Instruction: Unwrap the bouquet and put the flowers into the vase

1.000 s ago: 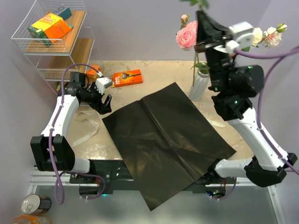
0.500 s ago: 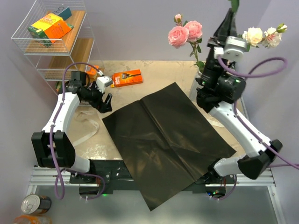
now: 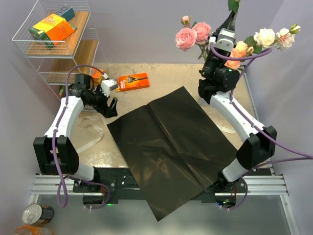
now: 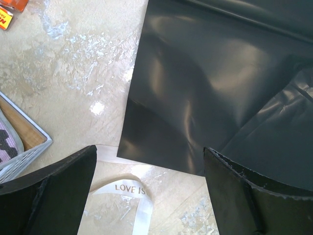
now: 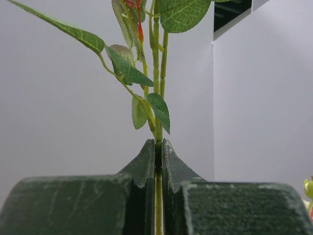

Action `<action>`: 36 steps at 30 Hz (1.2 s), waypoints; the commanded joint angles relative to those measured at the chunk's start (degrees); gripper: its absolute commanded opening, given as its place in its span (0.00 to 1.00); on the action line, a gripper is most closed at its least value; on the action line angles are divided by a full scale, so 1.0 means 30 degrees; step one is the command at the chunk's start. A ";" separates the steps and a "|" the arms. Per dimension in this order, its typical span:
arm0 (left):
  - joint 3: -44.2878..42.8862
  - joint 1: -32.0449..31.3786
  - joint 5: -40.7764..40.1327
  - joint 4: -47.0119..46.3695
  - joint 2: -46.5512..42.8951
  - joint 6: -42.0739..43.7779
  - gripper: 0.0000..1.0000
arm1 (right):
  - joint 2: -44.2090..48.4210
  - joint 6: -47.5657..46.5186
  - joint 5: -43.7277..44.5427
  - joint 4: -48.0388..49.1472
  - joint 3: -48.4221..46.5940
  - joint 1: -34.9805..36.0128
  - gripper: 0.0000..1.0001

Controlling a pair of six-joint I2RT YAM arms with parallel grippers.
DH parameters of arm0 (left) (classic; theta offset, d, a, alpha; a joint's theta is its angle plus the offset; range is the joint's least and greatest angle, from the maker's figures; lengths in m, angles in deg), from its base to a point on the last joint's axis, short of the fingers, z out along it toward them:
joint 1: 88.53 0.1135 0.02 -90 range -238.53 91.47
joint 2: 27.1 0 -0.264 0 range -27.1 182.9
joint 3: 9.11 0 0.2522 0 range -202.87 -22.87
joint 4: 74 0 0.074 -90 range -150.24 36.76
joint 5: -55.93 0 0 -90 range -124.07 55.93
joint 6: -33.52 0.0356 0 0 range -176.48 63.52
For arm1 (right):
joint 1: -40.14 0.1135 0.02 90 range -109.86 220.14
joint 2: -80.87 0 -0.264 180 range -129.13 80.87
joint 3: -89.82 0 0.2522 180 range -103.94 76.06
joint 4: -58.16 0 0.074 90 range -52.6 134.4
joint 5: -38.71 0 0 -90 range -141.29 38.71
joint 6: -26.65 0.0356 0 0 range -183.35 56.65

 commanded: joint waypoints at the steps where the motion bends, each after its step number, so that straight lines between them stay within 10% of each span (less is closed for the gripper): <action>1: -0.0709 0.0205 0.0276 -0.0086 0.0189 0.0427 0.94 | -0.0367 0.0311 -0.0442 0.3253 -0.0459 -0.0519 0.00; 27: -0.0591 0.0205 -0.0017 -0.0203 0.0628 0.0545 0.94 | -0.0487 0.1454 0.3681 0.2012 0.2827 -0.0228 0.00; 36: -0.0738 0.0205 0.0071 0.0148 0.0307 0.0486 0.94 | 0.1447 0.4937 0.6410 -0.3968 0.3322 0.0301 0.51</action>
